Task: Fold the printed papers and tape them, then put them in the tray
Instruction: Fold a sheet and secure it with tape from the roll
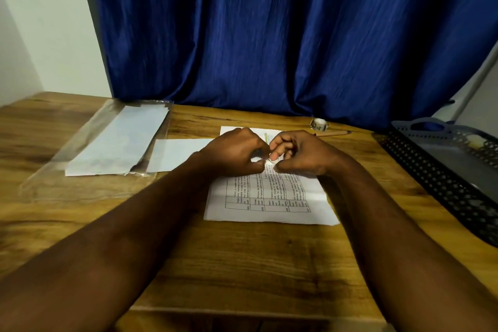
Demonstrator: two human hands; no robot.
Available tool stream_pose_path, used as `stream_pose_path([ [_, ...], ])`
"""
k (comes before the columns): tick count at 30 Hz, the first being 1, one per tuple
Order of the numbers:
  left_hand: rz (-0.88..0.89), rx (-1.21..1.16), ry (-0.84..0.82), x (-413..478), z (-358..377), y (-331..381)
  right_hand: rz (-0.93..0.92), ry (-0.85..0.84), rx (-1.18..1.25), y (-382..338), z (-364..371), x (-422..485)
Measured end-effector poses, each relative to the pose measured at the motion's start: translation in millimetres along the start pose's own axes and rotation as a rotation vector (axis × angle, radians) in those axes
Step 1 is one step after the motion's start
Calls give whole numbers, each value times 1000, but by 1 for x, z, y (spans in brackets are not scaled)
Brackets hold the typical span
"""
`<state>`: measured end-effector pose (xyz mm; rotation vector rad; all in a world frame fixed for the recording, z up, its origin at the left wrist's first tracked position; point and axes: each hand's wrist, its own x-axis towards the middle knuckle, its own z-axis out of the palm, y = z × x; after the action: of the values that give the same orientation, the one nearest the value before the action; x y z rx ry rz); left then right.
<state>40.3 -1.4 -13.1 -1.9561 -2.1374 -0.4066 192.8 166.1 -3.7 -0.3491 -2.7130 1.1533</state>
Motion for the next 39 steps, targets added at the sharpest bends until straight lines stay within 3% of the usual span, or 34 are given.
stream_pose_path([
  [8, -73, 9, 18, -1, 1, 4, -6, 117, 7, 2, 10, 2],
  [14, -242, -90, -128, -11, -11, -16, -13, 155, -75, -3, 13, 4],
  [18, -336, -152, -116, -15, -16, -19, 0, 168, -85, -4, 13, 3],
  [27, -258, -7, -55, -8, -20, -4, -68, 183, -134, -9, 22, -2],
  [36, -135, 156, 228, -12, -32, -1, -363, 530, -323, -19, 27, 5],
  [39, -128, 238, 360, -9, -38, 4, -503, 661, -197, -25, 19, 7],
])
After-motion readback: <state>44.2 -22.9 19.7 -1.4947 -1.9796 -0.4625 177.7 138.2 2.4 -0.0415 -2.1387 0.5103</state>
